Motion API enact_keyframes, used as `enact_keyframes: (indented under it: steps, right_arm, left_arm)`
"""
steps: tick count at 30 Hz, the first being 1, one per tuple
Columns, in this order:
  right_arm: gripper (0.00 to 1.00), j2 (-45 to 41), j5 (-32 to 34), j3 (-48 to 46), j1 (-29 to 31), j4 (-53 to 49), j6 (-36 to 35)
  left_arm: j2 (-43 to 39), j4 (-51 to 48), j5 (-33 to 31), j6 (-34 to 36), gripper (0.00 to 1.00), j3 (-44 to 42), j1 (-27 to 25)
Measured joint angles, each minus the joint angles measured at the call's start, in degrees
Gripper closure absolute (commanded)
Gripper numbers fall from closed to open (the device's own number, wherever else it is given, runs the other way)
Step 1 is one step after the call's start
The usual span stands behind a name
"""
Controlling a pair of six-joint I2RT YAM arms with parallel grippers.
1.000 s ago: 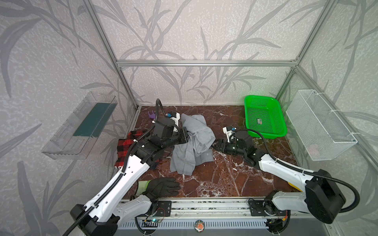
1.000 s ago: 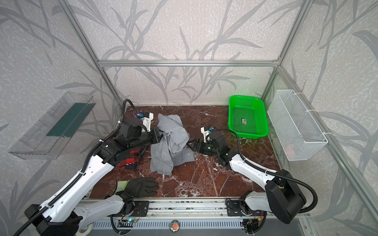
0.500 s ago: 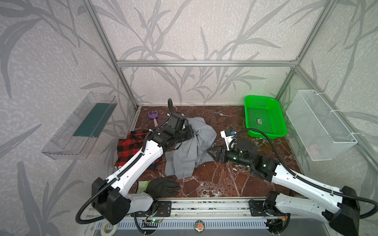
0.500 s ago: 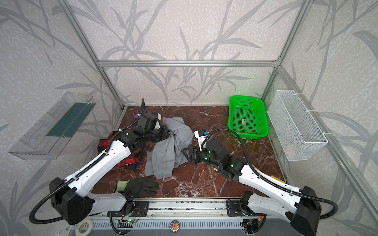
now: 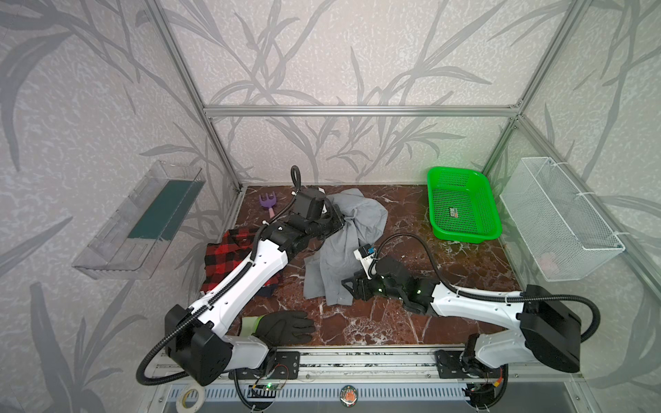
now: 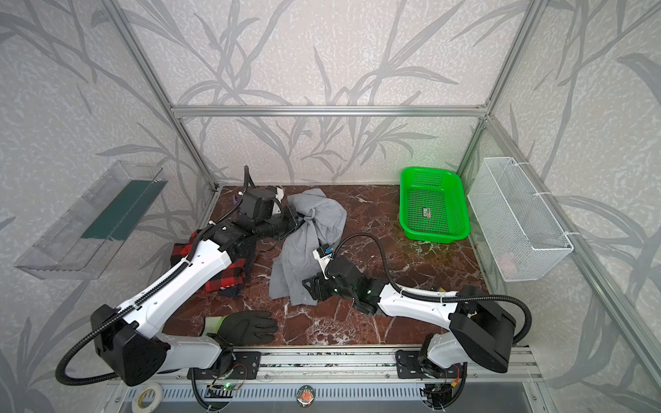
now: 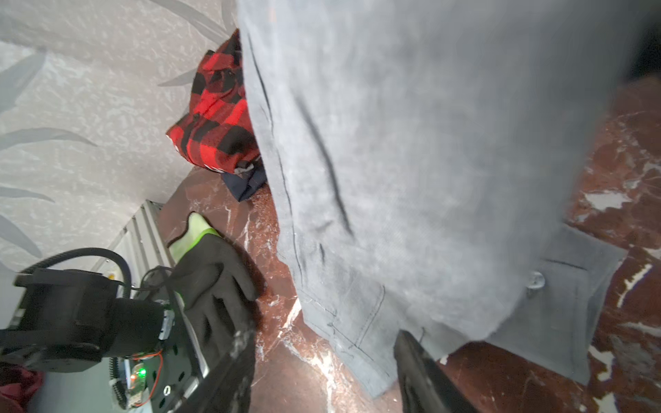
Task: Fold and stack the long sleeve shirts
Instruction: 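Pull the grey shirt away from the left gripper with the right gripper, spreading it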
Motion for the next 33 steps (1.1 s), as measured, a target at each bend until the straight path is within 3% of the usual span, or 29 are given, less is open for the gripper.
enact_keyframes:
  steps: [9, 21, 23, 28, 30, 33]
  right_arm:
    - [0.34, -6.3, 5.4, -7.0, 0.0, 2.7, -5.4]
    - [0.39, 6.6, 5.0, -9.1, 0.0, 19.1, -7.4]
    - [0.48, 8.1, 5.3, -9.2, 0.0, 22.1, -8.2]
    - [0.89, 10.7, 3.9, -11.1, 0.0, 30.9, -8.7]
    - [0.98, 10.6, 3.3, -11.6, 0.0, 32.7, -8.7]
    - [1.00, 7.1, 2.8, -13.1, 0.0, 33.0, -8.7]
  left_arm:
    - [-1.2, 0.2, 0.1, 0.0, 1.00, 0.0, 0.0]
    - [-3.3, 2.4, 1.0, -1.5, 1.00, -2.7, 0.0]
    - [-4.3, 2.6, 1.0, -1.6, 1.00, -3.3, 0.0]
    - [-5.4, 3.0, 1.0, -1.5, 1.00, -4.1, 0.0]
    - [-5.5, 3.4, 1.0, -1.4, 1.00, -4.6, 0.0]
    - [-5.4, 3.5, 1.0, -1.2, 1.00, -5.3, 0.5]
